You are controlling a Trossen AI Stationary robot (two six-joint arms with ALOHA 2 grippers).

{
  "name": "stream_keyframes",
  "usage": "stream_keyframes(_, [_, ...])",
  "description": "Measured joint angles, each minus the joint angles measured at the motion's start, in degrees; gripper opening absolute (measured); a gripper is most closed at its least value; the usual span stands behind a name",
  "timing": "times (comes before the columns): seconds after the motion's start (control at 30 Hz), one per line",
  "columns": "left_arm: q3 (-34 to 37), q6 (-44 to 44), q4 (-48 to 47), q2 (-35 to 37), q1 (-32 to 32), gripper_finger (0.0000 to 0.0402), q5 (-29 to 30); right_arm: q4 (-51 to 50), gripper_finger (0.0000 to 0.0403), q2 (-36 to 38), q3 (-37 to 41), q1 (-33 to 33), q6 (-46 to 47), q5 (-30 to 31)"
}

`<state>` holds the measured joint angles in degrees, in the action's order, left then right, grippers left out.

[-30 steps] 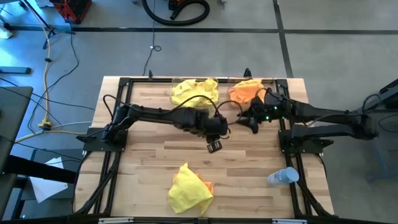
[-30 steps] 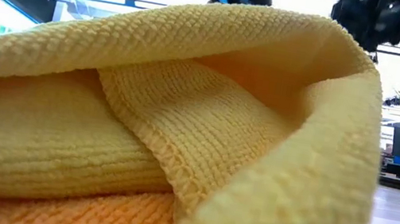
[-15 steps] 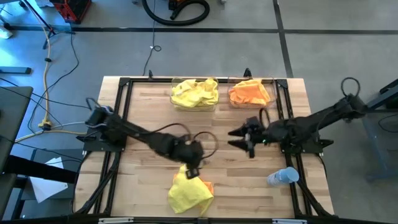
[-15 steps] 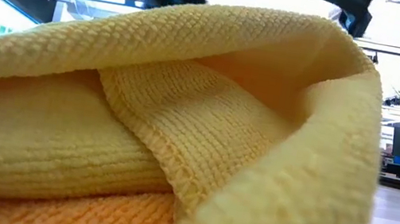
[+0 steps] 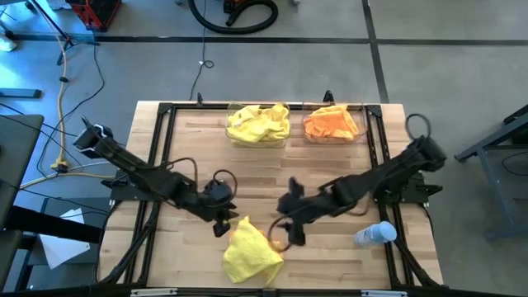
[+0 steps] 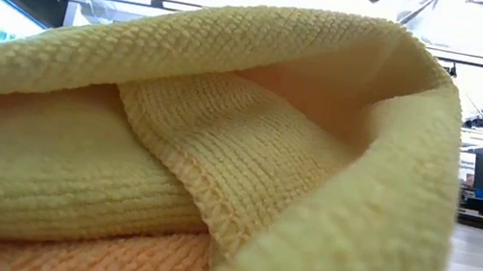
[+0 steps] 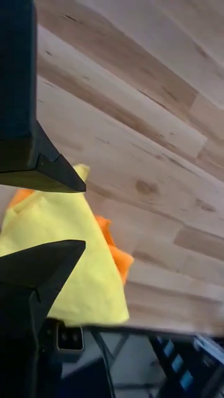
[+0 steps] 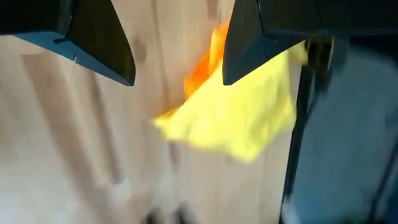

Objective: Sort microfiber towel by color & place in baskets
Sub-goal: Put the yellow microfiber cloth into the left transparent bin

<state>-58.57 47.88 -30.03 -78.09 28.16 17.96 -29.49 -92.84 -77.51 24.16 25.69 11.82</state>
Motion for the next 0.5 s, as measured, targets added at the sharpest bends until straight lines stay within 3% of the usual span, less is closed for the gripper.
stream_keyframes(0.17, [2.36, 2.15, 1.24, 2.41, 2.77, 0.0124, 3.53, -6.53, 0.0238, -9.96, -7.83, 0.52, -10.36, -8.49])
stream_keyframes(0.5, [2.43, 4.53, 1.34, 2.36, 4.65, 0.0124, 3.84, -5.46, 0.0238, -24.87, -14.39, 0.66, -19.88, -14.96])
